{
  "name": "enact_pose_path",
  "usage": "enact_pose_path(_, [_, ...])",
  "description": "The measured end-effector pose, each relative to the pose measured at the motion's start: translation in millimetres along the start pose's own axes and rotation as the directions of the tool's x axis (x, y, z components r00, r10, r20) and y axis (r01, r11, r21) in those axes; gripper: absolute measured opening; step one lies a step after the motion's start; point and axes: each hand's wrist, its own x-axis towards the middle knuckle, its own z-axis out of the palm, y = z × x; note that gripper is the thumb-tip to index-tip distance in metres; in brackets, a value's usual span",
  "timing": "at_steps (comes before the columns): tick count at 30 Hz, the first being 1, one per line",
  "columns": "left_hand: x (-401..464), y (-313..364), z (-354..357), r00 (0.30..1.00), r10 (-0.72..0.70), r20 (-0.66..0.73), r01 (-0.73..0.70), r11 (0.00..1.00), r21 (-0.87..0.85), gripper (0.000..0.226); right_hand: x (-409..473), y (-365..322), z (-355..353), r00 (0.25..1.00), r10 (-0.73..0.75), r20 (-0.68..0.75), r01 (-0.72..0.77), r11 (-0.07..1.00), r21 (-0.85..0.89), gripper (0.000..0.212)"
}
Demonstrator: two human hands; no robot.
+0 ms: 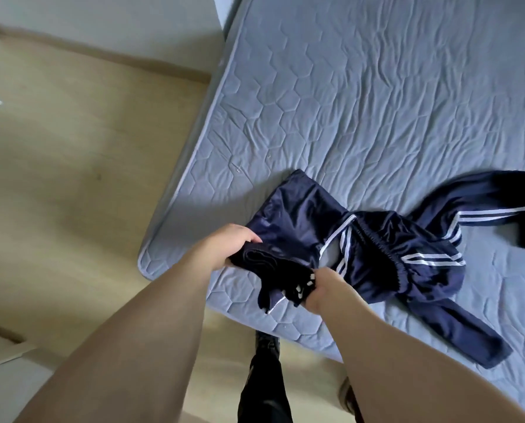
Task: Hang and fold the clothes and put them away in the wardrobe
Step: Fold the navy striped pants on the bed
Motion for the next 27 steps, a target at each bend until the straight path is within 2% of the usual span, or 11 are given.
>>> enact_pose_path(3, [2, 45, 15, 0.996, -0.014, 0.087, 0.028, 0.988, -0.154, 0.033, -36, -50, -15, 1.0, 0.015, 0.019, -0.016, 0.999, 0.033, 0.038])
enact_pose_path(5, [19, 71, 25, 0.997, 0.036, 0.067, -0.028, 0.993, -0.112, 0.042, -32, -80, -18, 0.995, 0.03, 0.098, -0.042, 0.993, 0.113, 0.04])
enact_pose_path(8, [55, 95, 39, 0.994, 0.091, 0.062, -0.098, 0.987, 0.127, 0.032, -19, -108, -17, 0.993, 0.016, 0.121, -0.033, 0.991, 0.133, 0.034])
enact_pose_path(11, [93, 115, 44, 0.986, 0.14, 0.089, -0.166, 0.862, 0.478, 0.004, 3, -132, -10, 0.988, 0.017, 0.154, -0.024, 0.999, 0.045, 0.026])
enact_pose_path(13, [115, 120, 44, 0.977, 0.204, 0.066, -0.202, 0.772, 0.602, 0.026, 20, -135, -3, 0.993, -0.112, 0.039, 0.117, 0.98, -0.164, 0.023])
enact_pose_path(15, [130, 116, 42, 0.968, 0.25, 0.026, -0.208, 0.739, 0.641, 0.051, 41, -129, -6, 0.918, -0.396, 0.036, 0.326, 0.698, -0.638, 0.019])
enact_pose_path(16, [137, 111, 41, 0.965, 0.263, 0.015, -0.215, 0.752, 0.623, 0.052, 48, -121, -7, 0.854, -0.496, 0.157, 0.409, 0.453, -0.792, 0.024])
enact_pose_path(19, [143, 101, 41, 0.956, 0.293, -0.008, -0.253, 0.838, 0.484, 0.035, 69, -107, -20, 0.796, -0.472, 0.378, 0.446, 0.034, -0.895, 0.084])
enact_pose_path(21, [148, 104, 44, 0.943, 0.33, -0.037, -0.282, 0.856, 0.433, 0.035, 76, -103, -17, 0.746, -0.46, 0.482, 0.48, -0.13, -0.868, 0.122])
enact_pose_path(24, [157, 104, 50, 0.938, 0.338, -0.082, -0.278, 0.87, 0.407, 0.041, 74, -99, -9, 0.689, -0.528, 0.497, 0.549, -0.068, -0.833, 0.13])
enact_pose_path(27, [163, 104, 58, 0.948, 0.299, -0.107, -0.226, 0.872, 0.435, 0.051, 73, -93, -1, 0.623, -0.722, 0.3, 0.688, 0.324, -0.649, 0.109])
